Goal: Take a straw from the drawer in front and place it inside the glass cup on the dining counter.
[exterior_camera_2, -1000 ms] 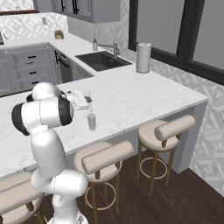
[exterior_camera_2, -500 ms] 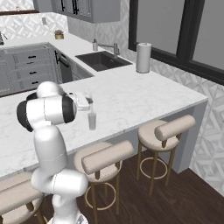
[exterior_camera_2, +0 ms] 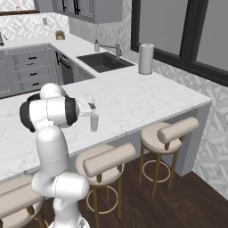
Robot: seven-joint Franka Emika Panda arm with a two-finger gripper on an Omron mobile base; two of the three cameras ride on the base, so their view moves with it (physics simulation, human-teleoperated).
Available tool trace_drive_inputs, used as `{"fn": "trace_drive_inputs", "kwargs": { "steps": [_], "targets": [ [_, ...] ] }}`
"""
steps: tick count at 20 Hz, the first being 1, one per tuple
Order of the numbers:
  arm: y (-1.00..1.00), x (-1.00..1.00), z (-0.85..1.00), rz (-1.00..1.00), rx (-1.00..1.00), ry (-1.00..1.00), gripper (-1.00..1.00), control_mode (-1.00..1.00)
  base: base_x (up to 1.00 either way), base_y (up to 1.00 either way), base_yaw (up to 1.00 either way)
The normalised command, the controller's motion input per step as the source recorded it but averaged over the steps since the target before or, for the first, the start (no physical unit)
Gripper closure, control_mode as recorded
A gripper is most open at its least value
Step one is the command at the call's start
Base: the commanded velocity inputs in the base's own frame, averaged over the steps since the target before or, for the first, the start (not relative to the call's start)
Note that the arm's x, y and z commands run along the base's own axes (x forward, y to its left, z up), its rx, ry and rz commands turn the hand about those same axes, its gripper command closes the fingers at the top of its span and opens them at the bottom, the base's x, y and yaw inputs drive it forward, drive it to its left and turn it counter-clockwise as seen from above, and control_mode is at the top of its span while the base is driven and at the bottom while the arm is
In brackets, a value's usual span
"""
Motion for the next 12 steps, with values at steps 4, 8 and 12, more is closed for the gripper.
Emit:
{"fn": "trace_drive_inputs", "kwargs": {
  "steps": [4,8,12],
  "targets": [
    [-0.01,-0.19,-0.07,0.00,0.00,0.00,-1.00,-1.00,0.00,0.00,0.00],
    [-0.01,-0.33,0.00,0.00,0.00,0.00,-1.00,-1.00,0.00,0.00,0.00],
    [0.00,-0.42,0.00,0.00,0.07,0.00,-1.00,-1.00,0.00,0.00,0.00]
  ]
}}
